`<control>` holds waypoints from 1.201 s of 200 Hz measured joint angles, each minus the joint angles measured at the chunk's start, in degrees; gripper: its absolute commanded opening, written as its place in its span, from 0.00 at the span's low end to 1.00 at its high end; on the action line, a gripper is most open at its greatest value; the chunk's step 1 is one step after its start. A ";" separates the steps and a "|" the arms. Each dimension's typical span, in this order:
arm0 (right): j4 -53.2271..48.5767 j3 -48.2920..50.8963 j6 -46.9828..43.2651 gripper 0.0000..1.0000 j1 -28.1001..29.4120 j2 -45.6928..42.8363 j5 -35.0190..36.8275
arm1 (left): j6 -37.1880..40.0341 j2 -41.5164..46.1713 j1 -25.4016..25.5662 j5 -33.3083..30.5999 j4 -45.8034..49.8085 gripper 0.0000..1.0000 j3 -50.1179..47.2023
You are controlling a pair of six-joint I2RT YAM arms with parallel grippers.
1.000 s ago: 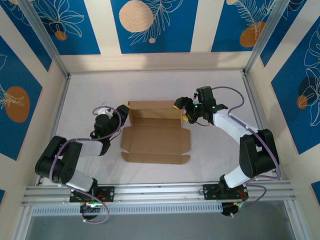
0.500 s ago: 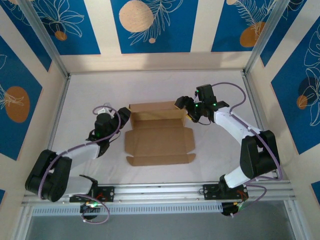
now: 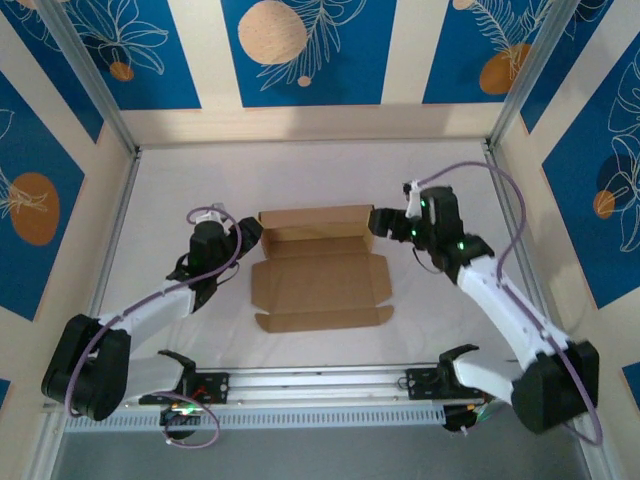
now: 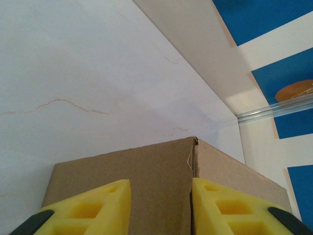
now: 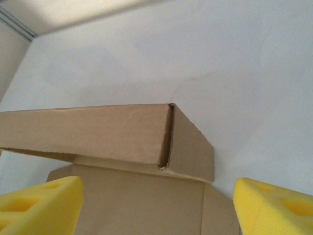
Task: Fold the paper box
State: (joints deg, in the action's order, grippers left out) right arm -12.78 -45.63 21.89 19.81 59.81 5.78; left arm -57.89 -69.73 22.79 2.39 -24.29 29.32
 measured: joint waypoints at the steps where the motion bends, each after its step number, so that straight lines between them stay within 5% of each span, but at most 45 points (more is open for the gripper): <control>1: 0.24 0.33 -0.17 0.77 0.11 -0.28 0.09 | 0.00 -0.02 0.00 0.00 0.09 0.36 0.02; 27: 9.64 10.99 -8.68 0.72 4.24 -4.17 1.79 | -0.04 -0.02 0.00 -0.13 1.27 0.36 0.66; 99: 22.10 11.87 -27.52 0.64 5.68 12.70 6.23 | -0.04 -1.20 0.13 -1.29 4.28 0.35 3.26; 149: 27.52 11.87 -32.94 0.65 -0.83 17.53 5.46 | -0.74 -3.10 0.13 -1.97 3.93 0.33 4.85; 212: 33.66 9.31 -38.03 0.66 -2.08 24.74 -2.25 | -3.37 -4.09 0.33 -2.01 3.28 0.32 5.35; 240: 35.26 5.66 -38.56 0.56 -2.60 28.13 -3.48 | -4.31 -4.63 0.50 -1.97 2.32 0.32 5.38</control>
State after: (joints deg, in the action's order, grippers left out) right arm 22.48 -39.97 -16.67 17.21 87.94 2.31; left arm -62.19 -74.37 23.29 0.43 -21.98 34.70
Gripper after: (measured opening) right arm 0.617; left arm 0.322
